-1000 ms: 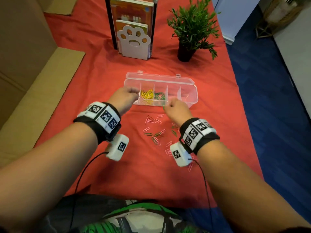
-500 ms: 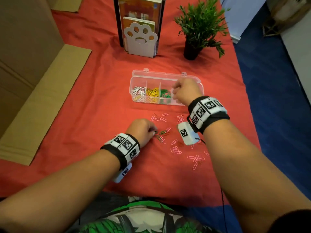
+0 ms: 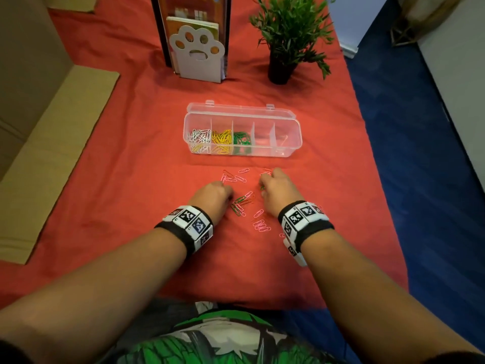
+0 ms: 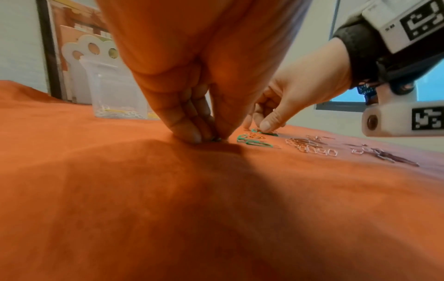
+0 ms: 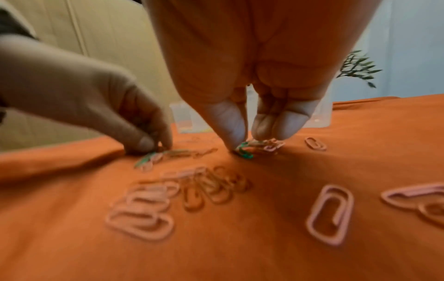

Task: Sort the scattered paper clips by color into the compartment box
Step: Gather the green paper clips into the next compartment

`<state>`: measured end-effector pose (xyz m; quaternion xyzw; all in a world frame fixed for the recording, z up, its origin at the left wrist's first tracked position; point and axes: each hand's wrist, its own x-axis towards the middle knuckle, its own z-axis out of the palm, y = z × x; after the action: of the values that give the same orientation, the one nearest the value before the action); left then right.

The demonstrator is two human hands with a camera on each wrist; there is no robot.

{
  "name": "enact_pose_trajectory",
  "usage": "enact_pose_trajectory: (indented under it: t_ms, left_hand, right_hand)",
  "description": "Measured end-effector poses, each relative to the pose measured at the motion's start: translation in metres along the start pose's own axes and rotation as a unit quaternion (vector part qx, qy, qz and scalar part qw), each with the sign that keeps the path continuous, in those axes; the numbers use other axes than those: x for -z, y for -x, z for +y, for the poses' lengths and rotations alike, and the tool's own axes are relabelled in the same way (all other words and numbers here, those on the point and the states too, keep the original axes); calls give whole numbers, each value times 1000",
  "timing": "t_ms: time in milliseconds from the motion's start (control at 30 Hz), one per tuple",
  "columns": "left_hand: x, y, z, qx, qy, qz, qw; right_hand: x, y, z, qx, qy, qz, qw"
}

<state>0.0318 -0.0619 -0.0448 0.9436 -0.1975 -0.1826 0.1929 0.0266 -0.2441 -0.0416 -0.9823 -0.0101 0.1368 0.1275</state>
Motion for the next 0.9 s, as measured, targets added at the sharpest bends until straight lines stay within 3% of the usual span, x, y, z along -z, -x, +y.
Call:
enact_pose_trajectory:
  t_ms: [100,167,300,367,400,467,500,567,667,733,900]
  left_hand:
    - [1,0,2,47,88,34,994]
    - [4,0,4,119,198,33,972]
    - [14,-3,15,258,488,-6,834]
    - [17,-5,17,272,518,-10,811]
    - [16,-7,17,261,499,-6,826]
    - [10,-11,16,209,394,10,895]
    - [7,-12,16,185,327,13,926]
    - [2,-13,19,141,181,7,973]
    - [-4,-16,23,88,54,26,994]
    - [-6,-17,23,84,42,32,995]
    - [-3,-13,20,95,98,58,989]
  right_hand:
    - [-3,-1,-1,16,39,12,999]
    - [-1,-3,2,10,30,12,999]
    - [11,-4,14,-58,-114,25,991]
    - [17,0,21,-104,-238,48,964]
    - [20,2,22,-130,-317,52,938]
    - [23,7,23,-188,-434,29,880]
    - [23,9,23,-209,-452,11,867]
    - [21,14,20,-225,-410,-33,883]
    - [14,18,12,-195,-208,-70,956]
    - [9,20,3,-180,-105,-66,976]
    - [-2,21,-9,-102,1,-55,993]
